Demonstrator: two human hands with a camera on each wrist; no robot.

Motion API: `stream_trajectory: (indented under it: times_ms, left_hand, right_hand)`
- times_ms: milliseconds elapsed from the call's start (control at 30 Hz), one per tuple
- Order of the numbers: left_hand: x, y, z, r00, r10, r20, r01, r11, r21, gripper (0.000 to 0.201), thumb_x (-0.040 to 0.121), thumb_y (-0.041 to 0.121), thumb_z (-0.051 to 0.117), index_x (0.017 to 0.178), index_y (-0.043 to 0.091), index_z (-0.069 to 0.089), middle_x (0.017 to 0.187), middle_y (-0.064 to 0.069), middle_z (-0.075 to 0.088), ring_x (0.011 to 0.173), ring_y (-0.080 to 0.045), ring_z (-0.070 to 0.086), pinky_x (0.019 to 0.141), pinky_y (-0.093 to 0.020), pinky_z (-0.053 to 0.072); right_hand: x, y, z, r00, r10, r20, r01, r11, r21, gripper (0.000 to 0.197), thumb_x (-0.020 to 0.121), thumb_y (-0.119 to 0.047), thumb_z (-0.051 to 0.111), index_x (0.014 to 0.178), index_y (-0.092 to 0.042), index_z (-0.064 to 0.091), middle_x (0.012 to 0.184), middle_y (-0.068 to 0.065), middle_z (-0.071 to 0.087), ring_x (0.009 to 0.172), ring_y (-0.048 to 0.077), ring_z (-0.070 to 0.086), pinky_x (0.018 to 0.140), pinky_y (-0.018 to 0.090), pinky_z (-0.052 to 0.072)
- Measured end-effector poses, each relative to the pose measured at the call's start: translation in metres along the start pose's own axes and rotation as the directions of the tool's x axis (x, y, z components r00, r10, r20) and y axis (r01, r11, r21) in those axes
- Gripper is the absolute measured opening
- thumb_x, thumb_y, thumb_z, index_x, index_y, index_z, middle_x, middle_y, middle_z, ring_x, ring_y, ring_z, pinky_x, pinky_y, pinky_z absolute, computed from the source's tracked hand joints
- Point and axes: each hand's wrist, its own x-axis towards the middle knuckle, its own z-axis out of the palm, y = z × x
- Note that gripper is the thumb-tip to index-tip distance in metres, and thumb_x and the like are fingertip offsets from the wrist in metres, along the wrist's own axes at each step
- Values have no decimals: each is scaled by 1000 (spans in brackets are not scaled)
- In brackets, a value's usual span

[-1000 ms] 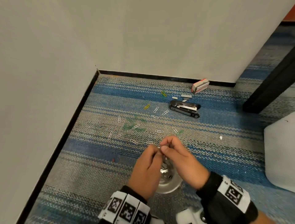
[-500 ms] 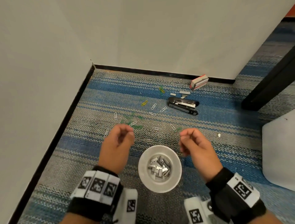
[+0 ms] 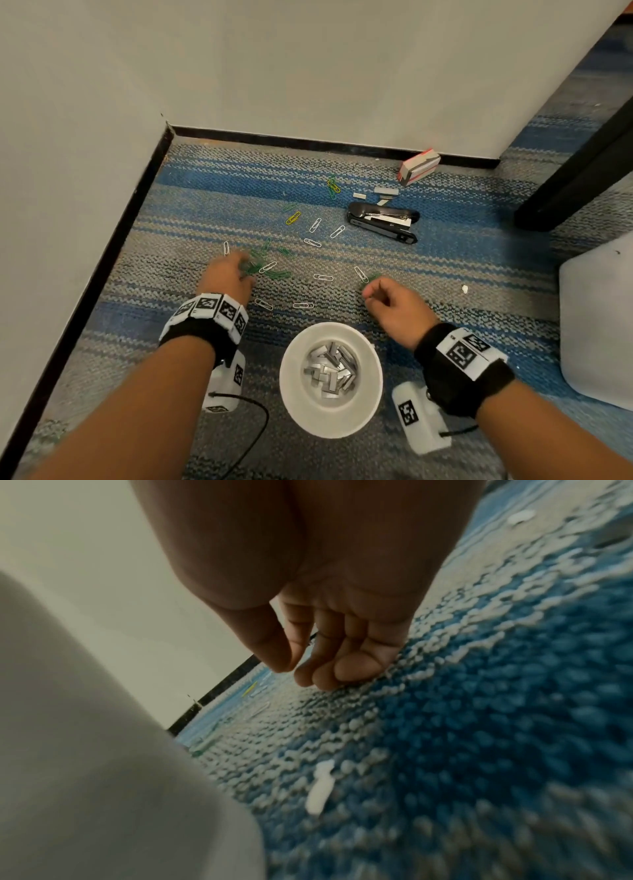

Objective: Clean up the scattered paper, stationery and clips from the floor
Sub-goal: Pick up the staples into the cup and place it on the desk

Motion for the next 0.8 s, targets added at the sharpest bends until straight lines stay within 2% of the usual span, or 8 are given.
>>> stream_trajectory:
  times_ms: [100,267,367,400,467,533,667,800]
  left_hand:
    - [4,-4,3,998,-5,-65,5,1000,-10,28,86,14,62,114,12,62,102,-16,65,92,-29,62,83,-32,46]
    - [14,-10,5,997,39,-64,-38,999,17,26,84,16,65,109,17,66,102,-16,62,94,-33,59,85,-36,46]
    - [14,-11,7,989,130,-74,-126,990,56,23,82,12,65,104,17,69,98,-15,63,92,-35,60,85,-37,47]
    - [15,-12,7,988,136,-74,-133,990,42,22,82,10,65,102,15,70,98,-16,64,90,-35,61,85,-36,47]
    - [16,-14,7,992,100,-73,-101,995,-10,18,81,9,67,99,11,70,97,-16,65,87,-32,62,84,-32,46]
    - [18,-15,6,995,69,-77,-71,997,-30,15,79,11,69,95,9,69,95,-15,63,82,-28,59,80,-28,43]
    - [18,-12,5,993,84,-83,-90,993,-72,12,76,16,73,86,11,68,91,-12,62,79,-24,57,77,-24,38]
    - [16,2,1,993,59,-101,-70,993,-99,11,79,26,70,82,19,62,79,-2,61,73,-20,54,71,-25,39]
  right_hand:
    - [13,-1,-1,999,-4,32,6,996,-84,10,91,-16,53,90,-26,54,78,-4,58,71,12,53,65,23,43]
    - [29,-8,-7,1000,-8,14,10,994,-104,11,90,-15,54,88,-26,54,67,-8,54,63,10,50,63,25,41]
    - [45,-18,-12,994,-89,-68,73,977,-201,12,86,-12,54,93,-22,57,80,-1,61,74,19,57,72,28,46]
    - [50,-23,-14,979,-156,-134,115,955,-274,15,84,-11,55,94,-20,59,86,2,61,80,21,57,77,30,47]
    - [62,-32,-21,905,-325,-274,181,878,-443,23,77,-10,58,99,-17,61,97,9,56,92,28,52,83,34,43]
    - [75,-40,-33,856,-401,-326,157,802,-576,36,74,-14,60,109,-18,60,110,13,52,103,34,47,86,39,40]
    - [104,-47,-52,932,-248,-266,6,742,-670,48,83,-31,54,130,-24,48,130,8,49,123,33,39,98,43,34]
    - [114,-44,-59,971,-122,-208,-39,771,-636,49,85,-31,49,134,-25,43,131,10,54,122,33,47,100,44,33]
